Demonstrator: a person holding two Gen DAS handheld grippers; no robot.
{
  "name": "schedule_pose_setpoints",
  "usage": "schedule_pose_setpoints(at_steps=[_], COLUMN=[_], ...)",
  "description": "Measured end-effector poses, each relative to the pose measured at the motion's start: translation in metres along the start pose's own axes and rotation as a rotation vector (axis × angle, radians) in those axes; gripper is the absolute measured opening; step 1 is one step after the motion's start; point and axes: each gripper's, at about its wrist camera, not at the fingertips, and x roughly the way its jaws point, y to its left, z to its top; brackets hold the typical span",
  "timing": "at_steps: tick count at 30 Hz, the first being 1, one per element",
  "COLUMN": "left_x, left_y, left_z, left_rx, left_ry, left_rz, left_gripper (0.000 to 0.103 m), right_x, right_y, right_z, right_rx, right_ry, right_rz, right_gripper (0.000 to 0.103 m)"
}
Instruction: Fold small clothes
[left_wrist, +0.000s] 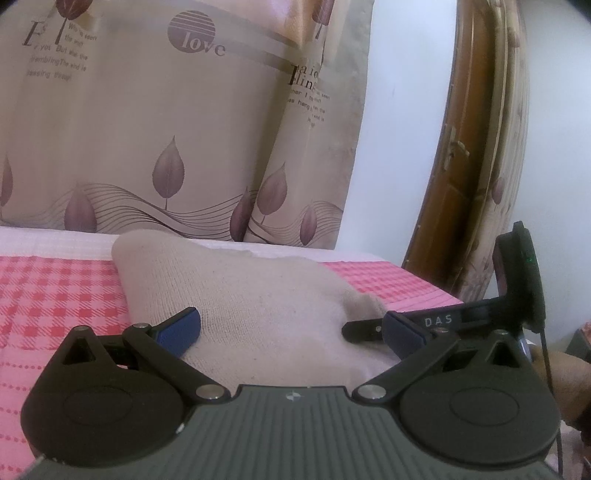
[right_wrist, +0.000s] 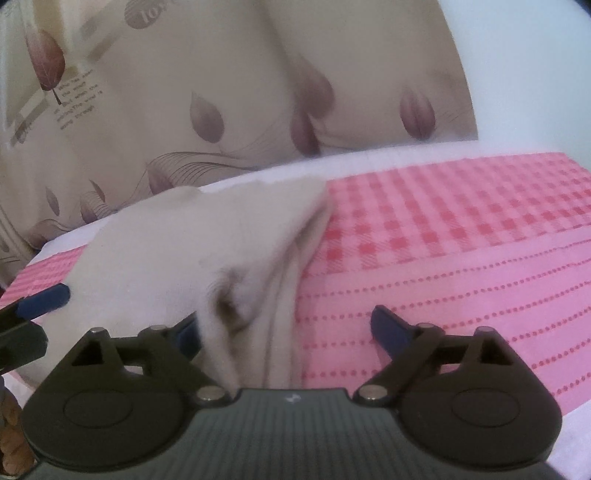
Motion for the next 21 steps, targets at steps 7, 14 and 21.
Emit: schedule_pose_setpoints(at_steps=[7,14,21], left_x=[-0.004,-0.005,0.052], left_y=[-0.003,0.042,0.096], left_z=[0.0,0.039,0.03], left_rx=[0.027,-0.158,-0.341], left_ry=[-0.012,0.062,0.338], left_rz=[0.031,0.059,-0.079], left_gripper=[0.103,0.103,0.099], right_x=[0.001,0.009,0.029], right_y=[-0.004,-0.008,-0.004], right_z=[0.002,0.013,0.025], right_rx=[0.006,-0.005,-0.075], right_ry=[0.008,0.052,0.094], right_rz=[0.039,0.156,0.258], right_gripper=[0.1,0.101,0.102])
